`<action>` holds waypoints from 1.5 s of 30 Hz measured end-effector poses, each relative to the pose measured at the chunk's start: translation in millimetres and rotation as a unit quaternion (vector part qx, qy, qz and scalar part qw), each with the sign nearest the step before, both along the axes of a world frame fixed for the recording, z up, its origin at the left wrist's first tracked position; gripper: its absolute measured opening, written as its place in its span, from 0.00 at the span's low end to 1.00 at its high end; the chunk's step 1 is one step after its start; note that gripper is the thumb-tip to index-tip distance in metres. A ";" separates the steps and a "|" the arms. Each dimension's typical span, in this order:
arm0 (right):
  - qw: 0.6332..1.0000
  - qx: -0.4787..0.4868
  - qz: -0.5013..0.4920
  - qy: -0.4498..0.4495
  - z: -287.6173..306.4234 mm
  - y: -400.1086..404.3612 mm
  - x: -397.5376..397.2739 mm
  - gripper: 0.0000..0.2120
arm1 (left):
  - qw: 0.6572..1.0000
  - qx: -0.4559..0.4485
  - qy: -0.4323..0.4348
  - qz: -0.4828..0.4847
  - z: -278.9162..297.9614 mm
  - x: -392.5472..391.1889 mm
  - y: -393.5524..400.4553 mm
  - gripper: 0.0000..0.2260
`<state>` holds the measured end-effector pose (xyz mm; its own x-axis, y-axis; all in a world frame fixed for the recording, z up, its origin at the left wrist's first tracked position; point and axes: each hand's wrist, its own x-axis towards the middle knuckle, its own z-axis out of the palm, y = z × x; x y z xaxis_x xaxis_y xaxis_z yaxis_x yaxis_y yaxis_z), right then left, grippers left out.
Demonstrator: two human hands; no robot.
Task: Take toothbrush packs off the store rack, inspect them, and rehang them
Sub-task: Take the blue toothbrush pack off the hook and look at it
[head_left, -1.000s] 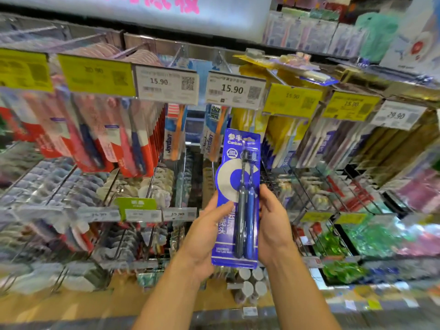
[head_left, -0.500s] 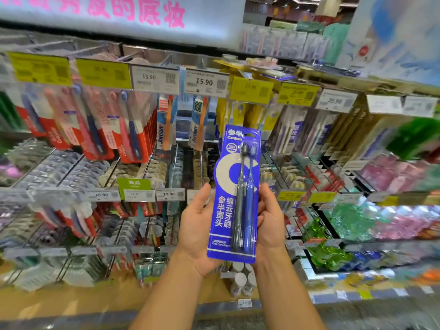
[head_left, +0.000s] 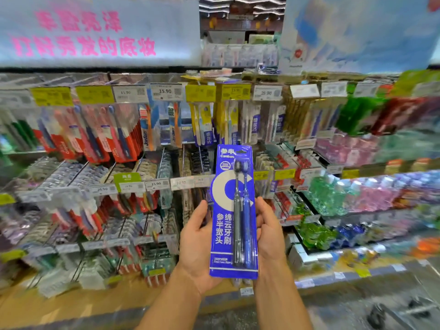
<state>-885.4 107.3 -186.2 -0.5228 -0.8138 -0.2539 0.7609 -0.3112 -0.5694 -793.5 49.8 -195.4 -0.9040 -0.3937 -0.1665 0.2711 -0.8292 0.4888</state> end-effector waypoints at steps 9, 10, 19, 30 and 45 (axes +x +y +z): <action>0.998 -0.040 0.033 -0.038 6.4 50.9 17.7 0.22 | 0.999 -0.029 -0.027 0.005 15.3 21.6 49.7 0.31; 0.998 -0.036 0.041 -0.035 7.4 53.1 20.3 0.23 | 0.999 -0.038 -0.029 0.010 16.3 24.3 52.2 0.30; 0.995 -0.034 0.091 -0.026 14.1 41.9 61.1 0.25 | 0.995 -0.057 -0.037 0.068 22.0 69.6 46.4 0.26; 0.988 -0.033 0.149 0.001 23.5 -24.6 183.7 0.20 | 0.983 -0.074 -0.042 0.165 37.5 198.7 4.0 0.25; 0.962 -0.045 0.134 0.234 32.8 -111.6 402.2 0.08 | 0.869 -0.299 -0.202 0.338 31.0 463.7 -58.0 0.12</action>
